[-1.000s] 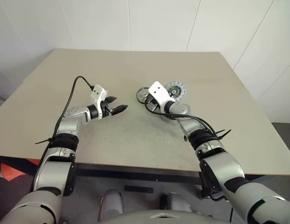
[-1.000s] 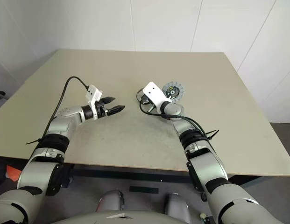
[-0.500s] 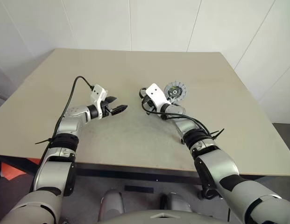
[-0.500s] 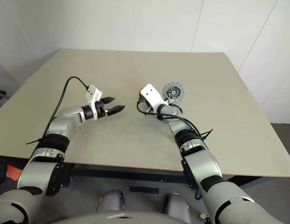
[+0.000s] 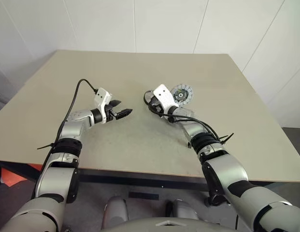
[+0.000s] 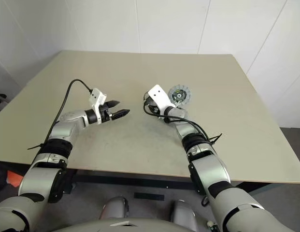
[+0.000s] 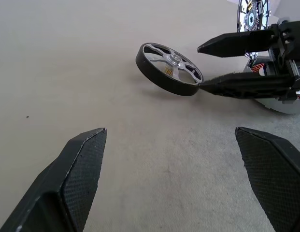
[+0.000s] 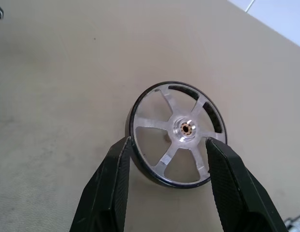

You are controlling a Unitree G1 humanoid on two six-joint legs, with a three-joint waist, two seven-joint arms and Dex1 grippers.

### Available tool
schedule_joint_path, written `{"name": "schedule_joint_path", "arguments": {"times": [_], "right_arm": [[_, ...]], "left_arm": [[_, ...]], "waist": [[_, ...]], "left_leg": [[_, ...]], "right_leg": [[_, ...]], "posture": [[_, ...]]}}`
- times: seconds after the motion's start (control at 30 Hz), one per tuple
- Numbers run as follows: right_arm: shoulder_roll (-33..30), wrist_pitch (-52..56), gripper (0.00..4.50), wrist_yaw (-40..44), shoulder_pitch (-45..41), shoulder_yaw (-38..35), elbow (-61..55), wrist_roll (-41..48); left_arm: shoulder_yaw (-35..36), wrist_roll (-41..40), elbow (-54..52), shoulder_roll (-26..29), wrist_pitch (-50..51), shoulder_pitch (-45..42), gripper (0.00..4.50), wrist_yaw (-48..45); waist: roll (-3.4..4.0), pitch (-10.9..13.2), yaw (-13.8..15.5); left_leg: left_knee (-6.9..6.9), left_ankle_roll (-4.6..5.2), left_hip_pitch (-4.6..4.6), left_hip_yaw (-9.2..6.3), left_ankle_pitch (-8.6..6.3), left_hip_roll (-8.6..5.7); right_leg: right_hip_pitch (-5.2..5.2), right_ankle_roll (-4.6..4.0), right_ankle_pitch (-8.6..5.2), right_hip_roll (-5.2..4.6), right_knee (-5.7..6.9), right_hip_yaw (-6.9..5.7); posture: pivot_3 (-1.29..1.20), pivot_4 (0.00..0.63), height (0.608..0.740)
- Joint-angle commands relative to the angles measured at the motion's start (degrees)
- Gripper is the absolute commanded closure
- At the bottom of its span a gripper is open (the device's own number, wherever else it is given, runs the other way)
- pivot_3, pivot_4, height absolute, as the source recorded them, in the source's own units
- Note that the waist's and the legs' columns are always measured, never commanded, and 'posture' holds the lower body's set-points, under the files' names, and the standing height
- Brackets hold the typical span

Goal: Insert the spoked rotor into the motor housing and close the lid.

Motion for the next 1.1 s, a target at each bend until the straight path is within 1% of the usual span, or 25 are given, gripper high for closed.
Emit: {"name": "schedule_joint_path", "arguments": {"times": [0.03,0.1,0.17,0.23,0.3,0.37,0.4,0.47,0.5,0.53,0.6,0.63,0.73,0.93,1.1], "right_arm": [[-1.5,3.7,1.81,3.7,2.1,-3.5,-17.3,6.1],[-2.1,8.6,1.81,4.8,4.2,-5.5,-27.0,9.7],[-3.9,14.1,1.81,3.8,5.9,-8.6,-36.7,12.5],[-6.3,18.6,1.81,1.1,6.9,-12.6,-43.3,14.0],[-9.2,21.7,1.81,-1.1,8.1,-15.9,-46.9,14.1],[-11.9,24.2,1.44,-2.3,9.6,-17.6,-49.3,13.8],[-12.7,25.0,1.19,-2.6,10.2,-18.1,-50.3,13.9],[-14.3,25.5,0.59,-4.4,11.4,-19.2,-51.5,12.9],[-15.0,25.7,0.17,-5.1,12.0,-19.2,-51.8,12.0],[-15.4,25.6,0.01,-6.2,12.5,-19.1,-51.9,11.2],[-15.5,25.5,0.01,-7.9,13.1,-19.0,-51.9,10.5],[-15.4,25.5,0.01,-8.4,13.3,-19.0,-51.9,10.5],[-15.2,25.6,0.01,-9.3,13.8,-19.2,-52.5,10.8],[-15.7,25.4,0.01,-10.4,15.1,-19.9,-52.8,11.1],[-15.6,25.1,0.01,-10.7,15.2,-19.5,-52.4,11.1]], "left_arm": [[1.1,-0.6,0.0,-0.2,-0.4,-1.7,0.0,0.5],[1.6,-1.0,0.6,-0.5,-0.2,-2.1,0.0,0.6],[1.9,-1.1,1.9,-1.0,-0.3,-2.8,0.0,0.9],[1.6,-0.6,4.2,-1.9,-1.0,-4.3,0.0,1.4],[1.1,0.3,7.2,-3.4,-1.8,-6.8,0.0,2.5],[0.6,1.3,10.6,-5.0,-3.0,-9.5,0.0,3.5],[0.6,1.6,12.5,-5.8,-3.6,-10.9,0.0,3.9],[0.9,2.5,18.0,-8.2,-5.2,-15.0,0.0,6.4],[1.1,3.0,20.4,-9.4,-6.0,-16.8,0.0,8.0],[1.6,3.2,23.0,-10.5,-6.4,-18.6,0.0,10.0],[2.6,3.5,27.0,-12.3,-6.4,-21.3,0.0,14.1],[3.0,3.7,28.6,-13.0,-6.3,-22.3,0.0,15.9],[3.4,4.4,31.6,-14.7,-5.6,-23.9,0.0,18.8],[5.9,4.2,34.2,-16.9,-3.7,-25.0,0.0,23.6],[9.5,2.4,34.9,-19.3,-1.3,-25.3,0.0,25.3]], "waist": [[-0.01,0.0,0.1],[-0.02,0.0,0.2],[-0.02,0.0,0.2],[-0.03,0.0,0.6],[-0.05,0.0,1.0],[-0.07,0.0,1.5],[-0.07,0.0,1.6],[-0.07,0.0,1.7],[-0.07,0.0,1.8],[-0.07,0.0,1.7],[-0.07,0.0,1.6],[-0.06,0.0,1.6],[-0.06,0.0,1.6],[-0.06,0.0,2.0],[-0.06,0.0,2.2]], "left_leg": [[-0.01,0.0,-0.01,0.0,0.0,0.0],[-0.02,0.02,-0.03,0.0,-0.01,0.0],[-0.03,0.03,-0.03,0.0,-0.01,-0.01],[-0.02,0.02,-0.04,0.0,-0.01,-0.02],[0.01,0.02,-0.01,-0.01,-0.01,-0.05],[0.02,0.02,0.11,-0.01,0.0,-0.08],[0.03,0.01,0.18,-0.01,0.0,-0.08],[0.01,-0.02,0.22,-0.01,0.02,-0.07],[0.0,-0.05,0.22,-0.01,0.04,-0.07],[0.0,-0.06,0.19,-0.01,0.04,-0.07],[-0.01,-0.08,0.18,0.0,0.05,-0.08],[-0.01,-0.2,0.13,-0.01,0.12,-0.08],[-0.1,-0.2,0.1,0.0,0.12,-0.09],[-0.01,-0.06,-0.17,0.0,0.04,-0.17],[0.07,0.07,-0.18,-0.01,-0.03,-0.21]], "right_leg": [[0.0,0.0,0.0,0.0,-0.02,0.0],[0.0,0.01,0.0,0.01,-0.04,0.0],[0.0,0.01,0.0,0.01,-0.06,0.0],[0.01,0.01,0.0,0.0,-0.06,0.0],[0.06,0.01,0.0,-0.02,-0.06,0.02],[0.21,0.04,-0.01,-0.03,-0.07,0.04],[0.28,0.07,-0.03,-0.03,-0.09,0.04],[0.28,0.45,-0.25,-0.02,-0.09,0.04],[0.24,0.46,-0.25,-0.02,-0.07,0.04],[0.21,0.46,-0.24,-0.02,-0.07,0.04],[0.18,0.41,-0.2,-0.02,-0.07,0.04],[0.12,0.24,-0.1,-0.02,-0.07,0.04],[0.03,0.12,-0.03,0.0,-0.09,0.04],[-0.03,0.14,-0.05,-0.09,-0.16,0.02],[-0.02,0.14,-0.05,-0.14,-0.15,0.01]], "posture": [[0.0,0.0,0.74],[0.0,0.0,0.74],[0.0,0.0,0.74],[0.0,0.0,0.74],[0.0,0.0,0.74],[0.0,0.0,0.74],[0.0,0.0,0.74],[0.0,0.0,0.74],[0.0,0.0,0.74],[0.0,0.0,0.74],[0.0,0.0,0.74],[0.0,0.0,0.74],[0.0,0.0,0.74],[0.0,0.0,0.74],[0.0,0.0,0.74]]}}
